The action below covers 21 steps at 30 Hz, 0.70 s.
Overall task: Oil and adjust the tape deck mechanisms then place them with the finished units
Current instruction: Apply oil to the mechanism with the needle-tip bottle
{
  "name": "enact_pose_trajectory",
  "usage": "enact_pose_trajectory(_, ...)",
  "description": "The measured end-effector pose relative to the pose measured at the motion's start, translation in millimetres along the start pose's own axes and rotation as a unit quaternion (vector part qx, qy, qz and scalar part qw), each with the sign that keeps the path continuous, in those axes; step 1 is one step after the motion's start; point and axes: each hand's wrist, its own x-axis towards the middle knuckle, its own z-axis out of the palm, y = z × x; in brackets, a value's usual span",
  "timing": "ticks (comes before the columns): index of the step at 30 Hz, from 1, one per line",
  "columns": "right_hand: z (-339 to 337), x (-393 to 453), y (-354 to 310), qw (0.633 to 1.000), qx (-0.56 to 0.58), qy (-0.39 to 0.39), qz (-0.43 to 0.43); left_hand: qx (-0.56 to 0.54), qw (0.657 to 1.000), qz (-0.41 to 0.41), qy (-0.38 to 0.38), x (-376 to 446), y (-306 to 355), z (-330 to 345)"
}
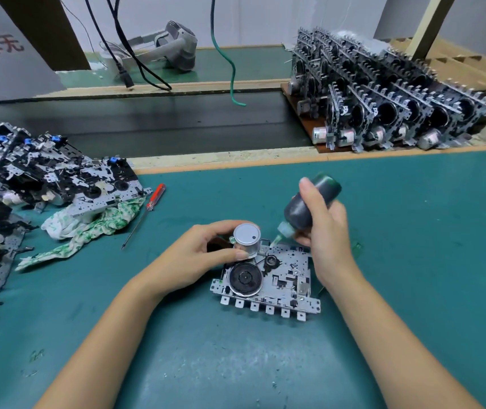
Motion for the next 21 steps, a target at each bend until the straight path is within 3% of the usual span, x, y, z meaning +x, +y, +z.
enact_pose_trajectory(10,1.1,0.0,4.4,0.999,-0.006,-0.038,-0.033,-0.029,0.999,-0.009,0.016,-2.1,5.9,4.8)
enact_pose_trajectory(15,1.2,0.4,7.7,0.995,-0.077,-0.030,-0.060,-0.042,0.999,-0.011,0.020,-2.9,7.6,5.5)
enact_pose_trajectory(21,3.0,-3.0,5.1,0.995,-0.080,-0.015,-0.065,-0.044,0.999,-0.015,0.022,-2.9,9.1,6.3)
